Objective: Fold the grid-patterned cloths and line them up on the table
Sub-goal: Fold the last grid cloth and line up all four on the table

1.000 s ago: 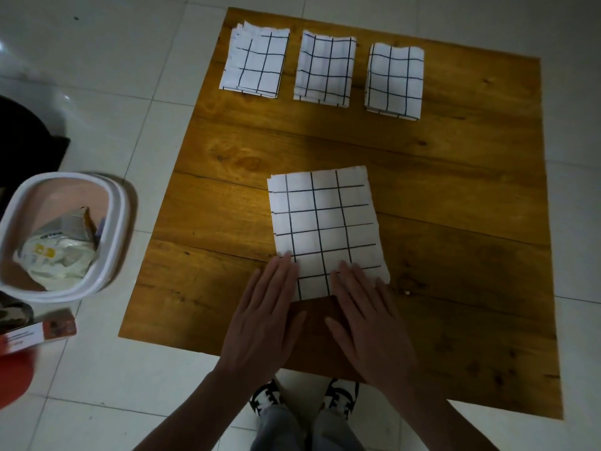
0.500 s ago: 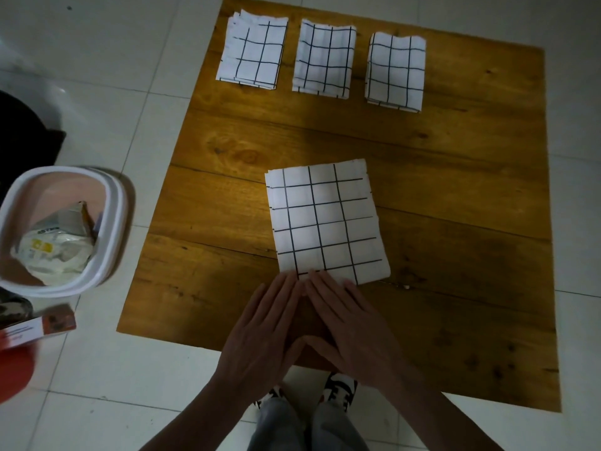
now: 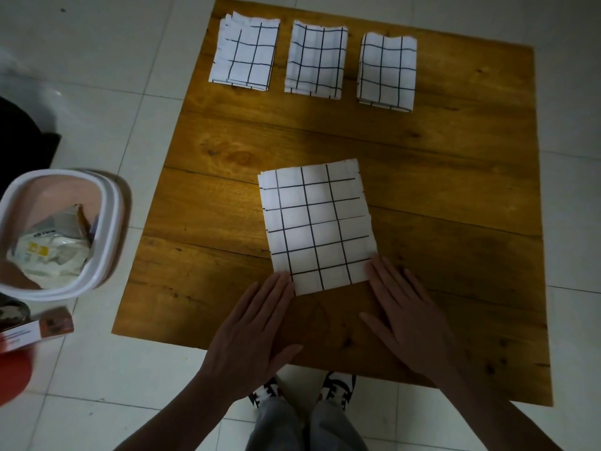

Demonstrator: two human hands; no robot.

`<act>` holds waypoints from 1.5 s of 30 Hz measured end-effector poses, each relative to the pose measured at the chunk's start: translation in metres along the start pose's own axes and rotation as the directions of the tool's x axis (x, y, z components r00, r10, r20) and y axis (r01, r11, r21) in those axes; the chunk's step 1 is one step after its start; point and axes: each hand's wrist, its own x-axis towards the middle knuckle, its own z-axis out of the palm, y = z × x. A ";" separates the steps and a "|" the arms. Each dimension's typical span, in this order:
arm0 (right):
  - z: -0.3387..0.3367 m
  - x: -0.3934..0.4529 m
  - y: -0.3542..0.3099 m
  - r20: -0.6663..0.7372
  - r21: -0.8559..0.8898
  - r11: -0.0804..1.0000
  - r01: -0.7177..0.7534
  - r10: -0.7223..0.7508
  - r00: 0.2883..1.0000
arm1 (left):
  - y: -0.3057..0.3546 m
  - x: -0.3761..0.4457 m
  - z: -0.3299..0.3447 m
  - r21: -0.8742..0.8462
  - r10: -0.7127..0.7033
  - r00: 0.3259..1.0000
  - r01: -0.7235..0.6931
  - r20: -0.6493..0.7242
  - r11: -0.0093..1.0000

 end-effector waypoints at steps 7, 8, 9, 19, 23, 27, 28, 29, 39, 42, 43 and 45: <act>0.004 0.000 -0.003 -0.092 0.022 1.000 0.006 -0.004 0.996 | -0.003 -0.003 -0.001 -0.014 -0.017 0.999 0.017 -0.030 1.000; 0.004 0.000 -0.003 -0.124 0.020 1.000 0.017 -0.014 0.992 | -0.003 -0.004 -0.002 -0.020 -0.029 0.999 0.028 -0.043 0.999; 0.003 0.001 -0.002 -0.160 0.017 0.999 0.031 -0.028 0.987 | -0.002 -0.004 -0.002 -0.029 -0.044 0.997 0.042 -0.060 0.999; -0.014 0.029 0.008 -0.336 -0.030 0.977 0.211 -0.209 0.919 | 0.005 0.039 -0.011 -0.114 -0.040 0.972 0.014 -0.232 0.993; -0.016 0.038 0.008 -0.358 -0.076 0.954 0.289 -0.297 0.885 | 0.004 0.051 -0.015 -0.099 0.023 0.969 -0.048 -0.246 0.994; -0.019 0.042 0.006 -0.359 -0.098 0.944 0.316 -0.330 0.873 | 0.003 0.054 -0.016 -0.095 0.020 0.965 -0.047 -0.262 0.994; -0.020 0.042 0.005 -0.361 -0.097 0.943 0.318 -0.331 0.872 | 0.004 0.054 -0.015 -0.094 0.027 0.963 -0.054 -0.269 0.994; -0.020 0.042 0.005 -0.364 -0.094 0.944 0.318 -0.329 0.871 | 0.004 0.055 -0.015 -0.091 0.039 0.960 -0.067 -0.277 0.994; -0.019 0.028 0.002 -0.369 0.076 0.959 0.274 -0.229 0.901 | 0.000 0.052 -0.011 -0.052 0.136 0.958 -0.154 -0.254 0.987; -0.015 0.027 0.000 -0.355 0.057 0.953 0.299 -0.260 0.898 | 0.000 0.053 -0.012 -0.080 0.104 0.958 -0.130 -0.268 0.988; -0.014 0.027 -0.001 -0.363 0.045 0.951 0.304 -0.268 0.892 | 0.001 0.053 -0.012 -0.100 0.092 0.957 -0.124 -0.274 0.987; -0.014 0.028 -0.002 -0.395 0.023 0.952 0.305 -0.272 0.878 | 0.003 0.052 -0.013 -0.151 0.082 0.954 -0.130 -0.287 0.980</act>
